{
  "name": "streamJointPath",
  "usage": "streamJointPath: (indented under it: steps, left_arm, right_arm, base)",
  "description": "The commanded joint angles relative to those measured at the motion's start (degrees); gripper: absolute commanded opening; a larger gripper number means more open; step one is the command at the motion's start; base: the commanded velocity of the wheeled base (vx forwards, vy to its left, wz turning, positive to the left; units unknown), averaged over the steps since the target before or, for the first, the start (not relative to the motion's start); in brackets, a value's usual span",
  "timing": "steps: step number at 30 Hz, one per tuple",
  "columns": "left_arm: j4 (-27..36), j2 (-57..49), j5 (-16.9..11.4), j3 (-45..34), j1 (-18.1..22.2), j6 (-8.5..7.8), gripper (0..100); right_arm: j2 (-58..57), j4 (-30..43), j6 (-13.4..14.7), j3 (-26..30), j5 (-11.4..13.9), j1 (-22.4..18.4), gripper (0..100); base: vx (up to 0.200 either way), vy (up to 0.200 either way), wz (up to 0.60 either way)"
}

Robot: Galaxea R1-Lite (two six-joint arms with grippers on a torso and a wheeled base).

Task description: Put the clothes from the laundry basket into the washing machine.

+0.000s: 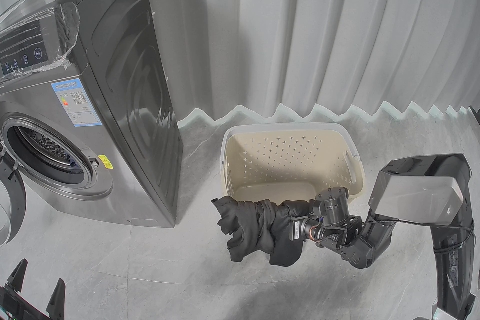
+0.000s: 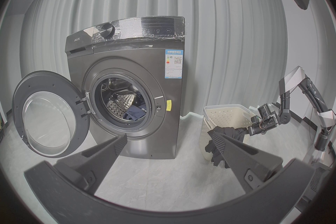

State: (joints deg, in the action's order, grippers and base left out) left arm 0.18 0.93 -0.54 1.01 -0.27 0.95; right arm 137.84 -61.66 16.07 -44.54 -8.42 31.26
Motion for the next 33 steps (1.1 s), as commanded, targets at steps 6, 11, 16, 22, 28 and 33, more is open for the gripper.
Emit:
streamJointPath:
  steps: [6, 11, 16, 22, 28, 33]
  left_arm:
    - [0.0, -0.9, 0.0, -0.9, 0.0, 0.02, 100]
    - [0.0, -0.9, 0.0, -0.9, 0.0, 0.02, 100]
    - [0.0, -0.9, 0.0, -0.9, 0.0, 0.02, 100]
    - [0.0, -0.9, 0.0, -0.9, 0.0, 0.02, 100]
    - [0.0, -0.9, 0.0, -0.9, -0.1, 0.02, 100]
    - [0.0, -0.9, 0.0, -0.9, 0.0, 0.02, 100]
  right_arm:
    - [-7.1, -0.1, -0.1, 6.7, -0.2, 0.6, 0]
    - [-14.8, 0.4, -0.2, 10.8, -0.2, 0.8, 0]
    - [-17.1, 0.1, -0.2, 12.6, -0.2, 1.2, 0]
    - [-17.5, -0.2, -0.1, 12.9, -0.3, 1.9, 0]
    - [-22.4, -3.0, -0.8, 14.1, -3.2, 3.1, 0]
    - [-30.6, -3.6, -1.4, 17.0, -3.4, 4.9, 0]
  base:
    - [0.0, 0.0, 0.0]
    - [0.0, 0.0, 0.0]
    - [0.0, 0.0, 0.0]
    - [0.0, 0.0, 0.0]
    - [0.0, 0.0, 0.0]
    - [0.0, 0.0, 0.0]
